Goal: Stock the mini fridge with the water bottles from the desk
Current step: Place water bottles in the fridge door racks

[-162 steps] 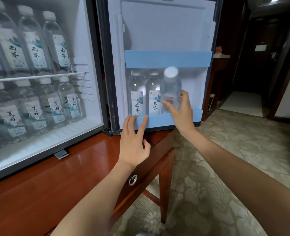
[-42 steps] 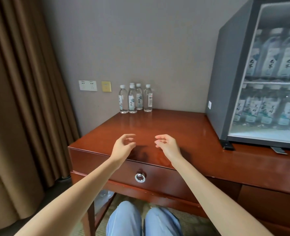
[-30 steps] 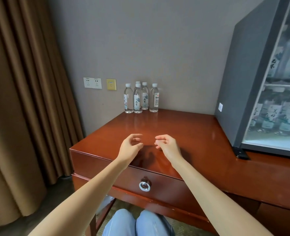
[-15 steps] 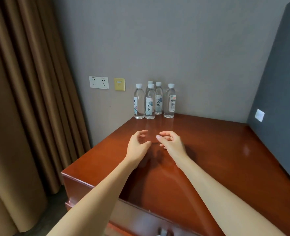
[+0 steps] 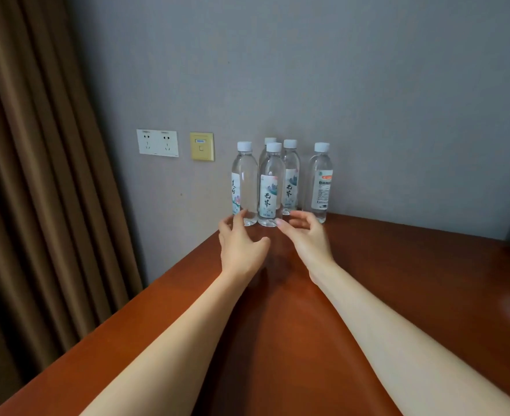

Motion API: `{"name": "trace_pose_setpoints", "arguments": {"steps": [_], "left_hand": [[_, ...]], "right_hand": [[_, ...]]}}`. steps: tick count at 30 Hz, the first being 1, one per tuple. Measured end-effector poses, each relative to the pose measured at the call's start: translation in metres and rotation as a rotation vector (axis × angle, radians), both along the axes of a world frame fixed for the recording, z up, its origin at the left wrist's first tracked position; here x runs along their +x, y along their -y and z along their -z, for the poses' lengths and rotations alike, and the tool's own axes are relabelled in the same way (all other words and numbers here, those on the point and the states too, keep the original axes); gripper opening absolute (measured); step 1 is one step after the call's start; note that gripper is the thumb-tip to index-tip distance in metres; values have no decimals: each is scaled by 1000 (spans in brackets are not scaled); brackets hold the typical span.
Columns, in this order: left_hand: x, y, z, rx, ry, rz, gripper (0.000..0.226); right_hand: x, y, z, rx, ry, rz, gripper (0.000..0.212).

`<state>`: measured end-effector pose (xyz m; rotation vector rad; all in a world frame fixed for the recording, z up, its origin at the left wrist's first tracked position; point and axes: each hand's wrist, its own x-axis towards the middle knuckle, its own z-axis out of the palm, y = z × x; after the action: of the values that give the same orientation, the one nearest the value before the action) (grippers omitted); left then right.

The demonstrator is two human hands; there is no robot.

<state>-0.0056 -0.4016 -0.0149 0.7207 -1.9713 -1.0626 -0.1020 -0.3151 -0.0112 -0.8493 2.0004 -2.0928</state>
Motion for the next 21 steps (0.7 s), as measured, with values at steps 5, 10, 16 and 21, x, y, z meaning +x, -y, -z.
{"name": "trace_pose_setpoints", "arguments": {"steps": [5,10,16,21], "left_hand": [[-29,21,-2,31,-58,-69,59],[-45,34,-2,60,-37,-73,41],[-45,32,-3,79,12,-71,38],[-43,29,-6,66,45,-5,46]], "right_hand": [[-28,32,1,12,-43,27,73],[-46,55,-1,51,-68,-51,97],[-55,66,-1,155,-90,-149,101],[-57,68,-2,234,-135,-38,77]]}}
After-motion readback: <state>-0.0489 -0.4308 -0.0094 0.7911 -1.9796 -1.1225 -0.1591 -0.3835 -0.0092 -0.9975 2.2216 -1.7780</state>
